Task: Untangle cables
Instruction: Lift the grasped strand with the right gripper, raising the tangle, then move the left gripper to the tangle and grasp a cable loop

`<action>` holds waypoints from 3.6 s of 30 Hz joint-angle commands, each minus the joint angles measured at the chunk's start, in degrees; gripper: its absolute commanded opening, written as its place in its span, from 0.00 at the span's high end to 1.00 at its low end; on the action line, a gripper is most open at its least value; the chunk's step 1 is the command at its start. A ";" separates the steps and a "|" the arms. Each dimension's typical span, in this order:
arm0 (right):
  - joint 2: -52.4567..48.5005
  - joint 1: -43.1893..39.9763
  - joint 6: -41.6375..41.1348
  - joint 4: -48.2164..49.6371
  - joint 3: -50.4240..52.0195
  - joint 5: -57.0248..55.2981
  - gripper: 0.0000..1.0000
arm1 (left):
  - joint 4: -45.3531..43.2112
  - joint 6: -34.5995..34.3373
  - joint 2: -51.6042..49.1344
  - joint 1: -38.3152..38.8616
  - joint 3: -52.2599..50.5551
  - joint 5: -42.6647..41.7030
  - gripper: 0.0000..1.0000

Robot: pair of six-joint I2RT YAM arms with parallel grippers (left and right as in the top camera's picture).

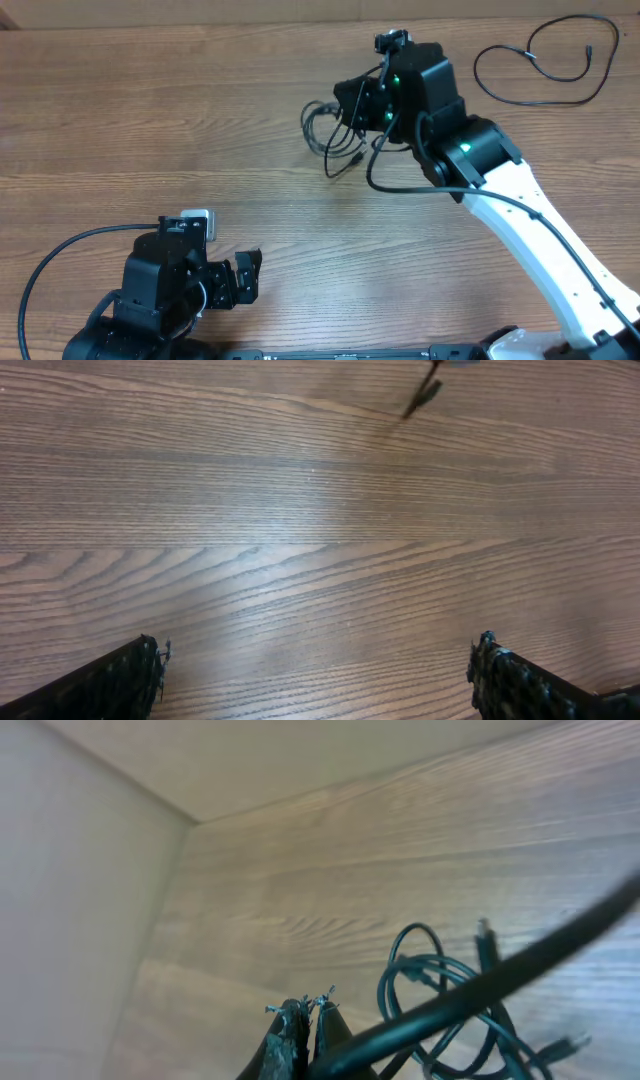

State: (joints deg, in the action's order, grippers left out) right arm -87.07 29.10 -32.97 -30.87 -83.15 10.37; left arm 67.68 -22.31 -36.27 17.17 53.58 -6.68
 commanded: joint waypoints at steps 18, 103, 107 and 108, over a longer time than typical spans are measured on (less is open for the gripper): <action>0.28 0.83 1.88 -14.27 -0.85 2.78 0.96 | -0.22 0.87 -0.04 0.11 -0.50 -0.42 0.00; 0.26 4.59 -3.26 -16.20 -0.79 12.87 0.93 | -29.00 -13.42 -42.47 0.13 -5.22 -10.71 0.54; 0.26 4.59 -3.26 -16.17 -0.79 12.90 0.93 | -30.25 -13.35 -42.47 0.13 -5.22 -10.80 0.51; 0.26 4.59 -3.26 -16.20 -0.79 12.92 0.93 | -30.75 -12.96 -42.47 0.13 -5.22 -10.95 0.51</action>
State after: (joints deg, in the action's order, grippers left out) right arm -86.96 33.43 -36.01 -47.37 -83.13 22.70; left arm 38.02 -36.86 -78.30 17.17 48.71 -18.20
